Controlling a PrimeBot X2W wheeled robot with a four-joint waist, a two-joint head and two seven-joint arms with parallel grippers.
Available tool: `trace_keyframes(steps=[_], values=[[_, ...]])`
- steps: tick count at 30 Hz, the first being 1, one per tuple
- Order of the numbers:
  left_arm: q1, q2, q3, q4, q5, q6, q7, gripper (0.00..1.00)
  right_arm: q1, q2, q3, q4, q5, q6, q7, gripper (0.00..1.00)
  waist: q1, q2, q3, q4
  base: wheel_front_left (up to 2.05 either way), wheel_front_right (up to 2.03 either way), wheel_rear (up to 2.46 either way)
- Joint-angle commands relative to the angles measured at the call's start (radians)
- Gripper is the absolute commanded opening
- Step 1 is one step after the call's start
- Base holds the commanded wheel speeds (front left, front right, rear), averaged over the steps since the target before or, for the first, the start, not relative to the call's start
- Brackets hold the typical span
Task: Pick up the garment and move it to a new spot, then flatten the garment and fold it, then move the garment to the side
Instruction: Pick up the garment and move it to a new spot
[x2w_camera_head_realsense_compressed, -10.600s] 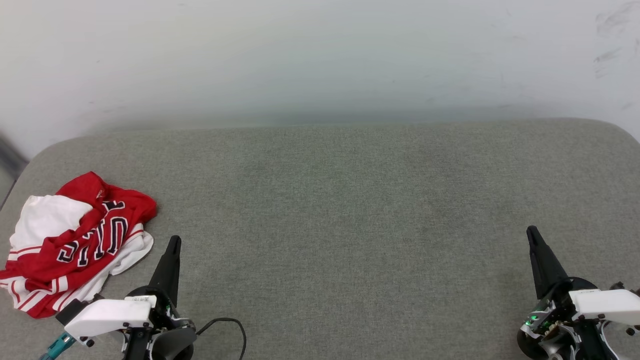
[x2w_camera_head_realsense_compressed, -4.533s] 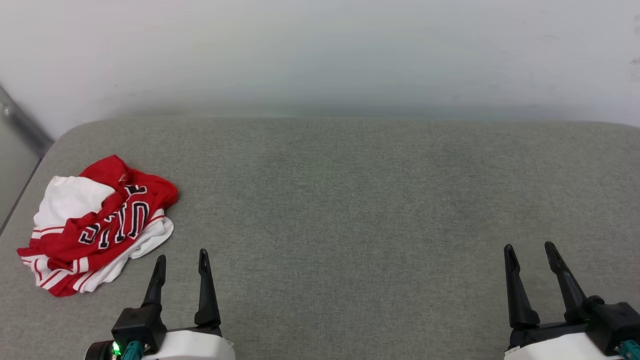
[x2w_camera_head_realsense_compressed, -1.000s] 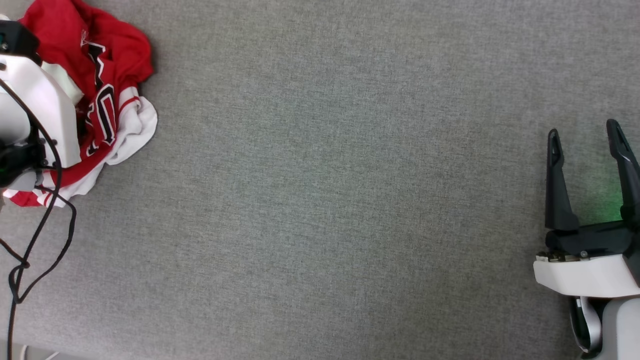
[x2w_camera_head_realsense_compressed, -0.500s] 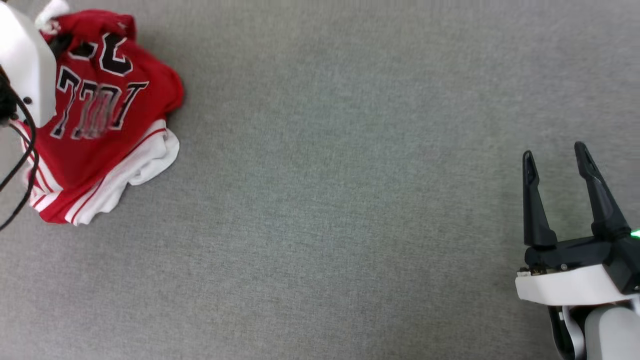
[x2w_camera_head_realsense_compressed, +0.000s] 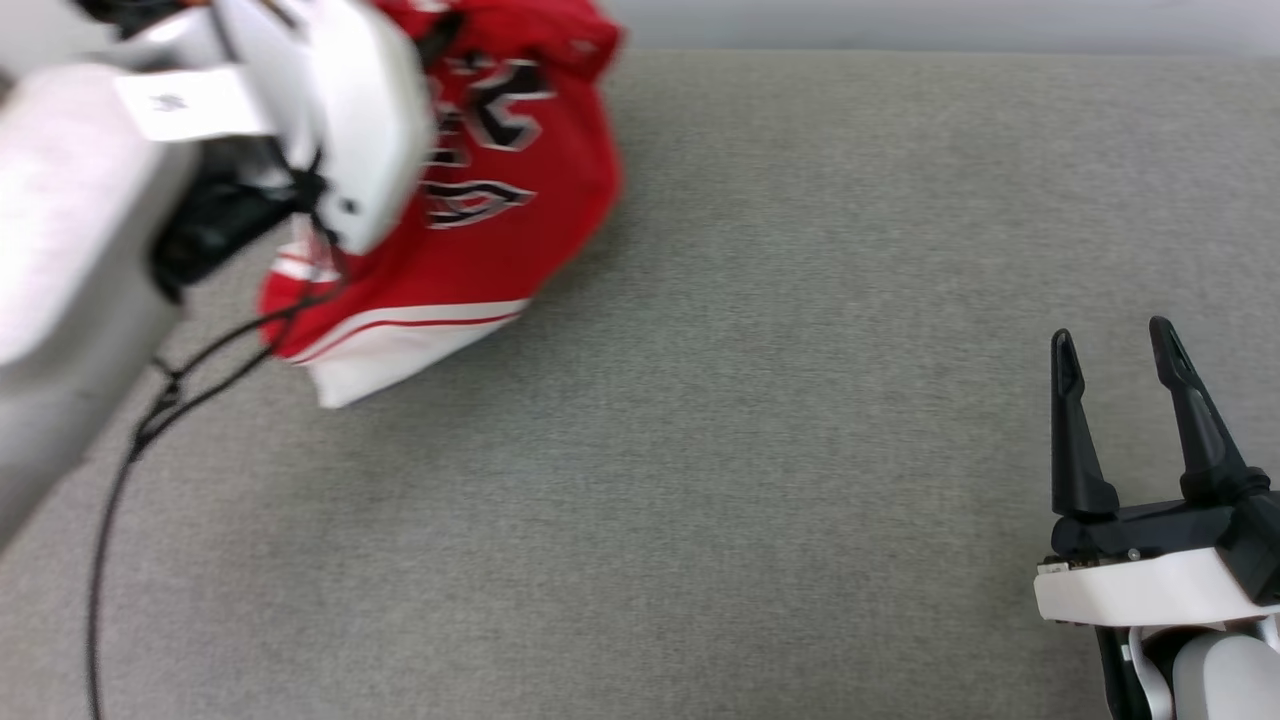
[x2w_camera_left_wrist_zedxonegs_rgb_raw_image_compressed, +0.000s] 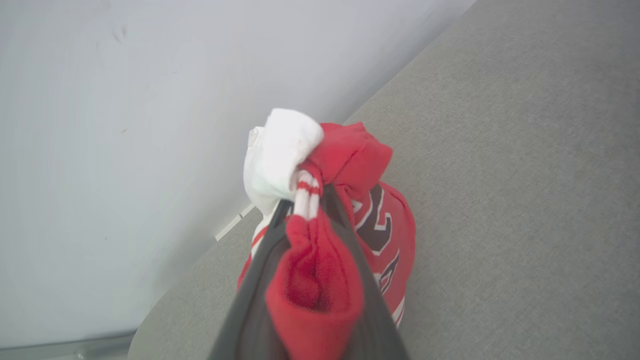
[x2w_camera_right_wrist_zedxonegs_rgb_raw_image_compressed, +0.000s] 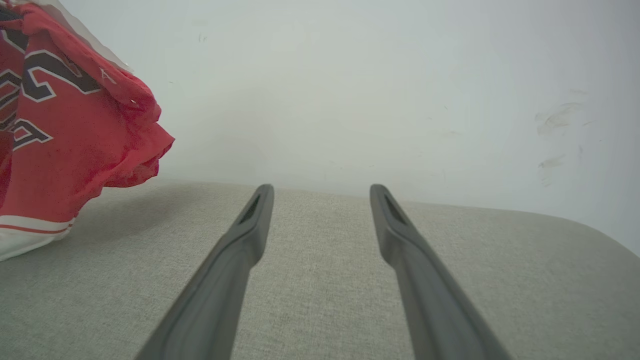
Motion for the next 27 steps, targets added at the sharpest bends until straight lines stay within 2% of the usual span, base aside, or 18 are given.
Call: trace_keyframes(steps=[1, 8, 12, 16, 21, 27], values=[[-0.012, -0.018, -0.009, -0.004, 0.007, 0.0, -0.011, 0.0, 0.007, 0.004, -0.001, 0.0, 0.009, 0.0, -0.002, 1.0, 0.0001, 0.0, -0.006, -0.024, 0.0, 0.0, 0.0], [0.001, -0.222, -0.144, 0.019, 0.007, 0.0, -0.089, 0.0, -0.01, 0.004, -0.017, -0.004, 0.024, 0.0, -0.002, 1.0, 0.0001, 0.0, 0.014, -0.103, 0.0, 0.0, 0.0], [0.05, -0.322, -0.262, 0.072, -0.009, 0.0, -0.135, 0.0, -0.019, 0.004, -0.034, -0.007, 0.036, 0.0, -0.002, 1.0, 0.0001, 0.0, 0.037, -0.137, 0.0, 0.0, 0.0], [0.122, -0.403, -0.333, 0.134, -0.003, 0.0, -0.167, 0.0, -0.028, 0.003, -0.045, -0.007, 0.041, 0.0, -0.002, 1.0, 0.0001, 0.0, 0.062, -0.16, 0.0, 0.0, 0.0], [0.269, -0.482, -0.345, 0.151, 0.045, 0.0, -0.121, 0.0, -0.038, 0.003, -0.057, -0.005, 0.047, 0.0, -0.002, 1.0, 0.0001, 0.0, 0.09, -0.175, 0.0, 0.0, 0.0], [0.377, -0.524, -0.346, 0.14, 0.09, 0.0, -0.105, 0.0, -0.047, 0.004, -0.066, 0.002, 0.041, 0.0, -0.002, 1.0, 0.0001, 0.0, 0.098, -0.17, 0.0, 0.0, 0.0]])
